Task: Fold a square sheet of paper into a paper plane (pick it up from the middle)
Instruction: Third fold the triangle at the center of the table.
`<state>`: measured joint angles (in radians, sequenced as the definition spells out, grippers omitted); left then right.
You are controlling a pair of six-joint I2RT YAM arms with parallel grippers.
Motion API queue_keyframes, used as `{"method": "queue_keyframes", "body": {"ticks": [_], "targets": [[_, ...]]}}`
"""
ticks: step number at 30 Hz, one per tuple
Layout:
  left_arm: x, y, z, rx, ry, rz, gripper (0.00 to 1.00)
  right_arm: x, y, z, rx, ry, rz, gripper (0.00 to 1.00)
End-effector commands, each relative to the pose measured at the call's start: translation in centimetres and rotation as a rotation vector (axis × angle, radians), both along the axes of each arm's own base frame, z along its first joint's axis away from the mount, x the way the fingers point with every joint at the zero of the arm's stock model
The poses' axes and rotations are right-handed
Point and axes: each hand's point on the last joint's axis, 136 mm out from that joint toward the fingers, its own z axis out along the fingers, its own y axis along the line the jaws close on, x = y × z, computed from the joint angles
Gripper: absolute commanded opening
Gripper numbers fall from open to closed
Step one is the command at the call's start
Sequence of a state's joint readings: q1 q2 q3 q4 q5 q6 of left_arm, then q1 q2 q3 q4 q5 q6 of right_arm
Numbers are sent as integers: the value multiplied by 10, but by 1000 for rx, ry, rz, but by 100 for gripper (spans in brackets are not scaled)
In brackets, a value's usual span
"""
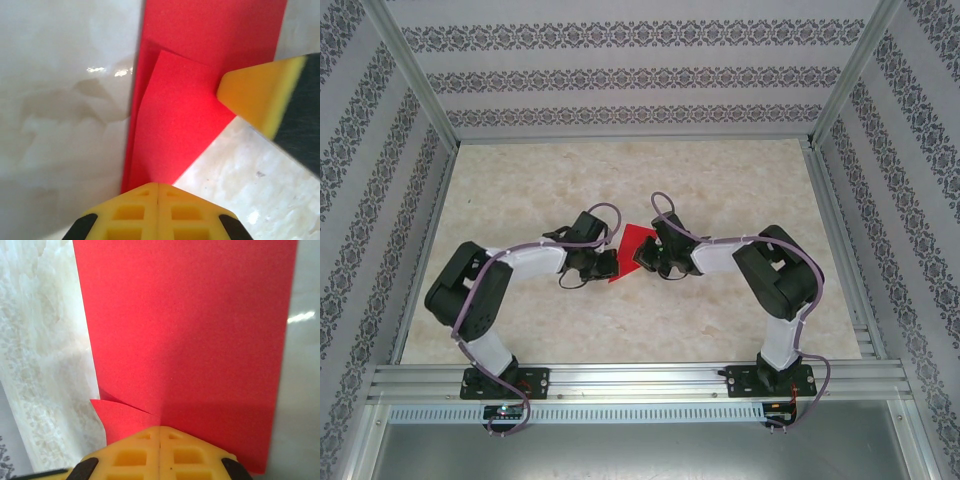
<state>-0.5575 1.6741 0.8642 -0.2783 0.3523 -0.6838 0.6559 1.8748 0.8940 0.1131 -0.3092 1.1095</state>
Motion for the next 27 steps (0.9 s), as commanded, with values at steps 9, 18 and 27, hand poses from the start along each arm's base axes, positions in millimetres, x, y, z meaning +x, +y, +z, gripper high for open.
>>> {"method": "queue_keyframes", "body": {"ticks": [9,18,27], "targets": [[9,-10,5,-208,-7,298,0,-27,4,-28,-38,151,-118,0],[1,0,-9,-191,-25,405,0,-29,0,-30,-38,155,-125,0],[-15,40,-37,-16,-1,493,0,-39,-20,-46,-107,187,-158,0]]}}
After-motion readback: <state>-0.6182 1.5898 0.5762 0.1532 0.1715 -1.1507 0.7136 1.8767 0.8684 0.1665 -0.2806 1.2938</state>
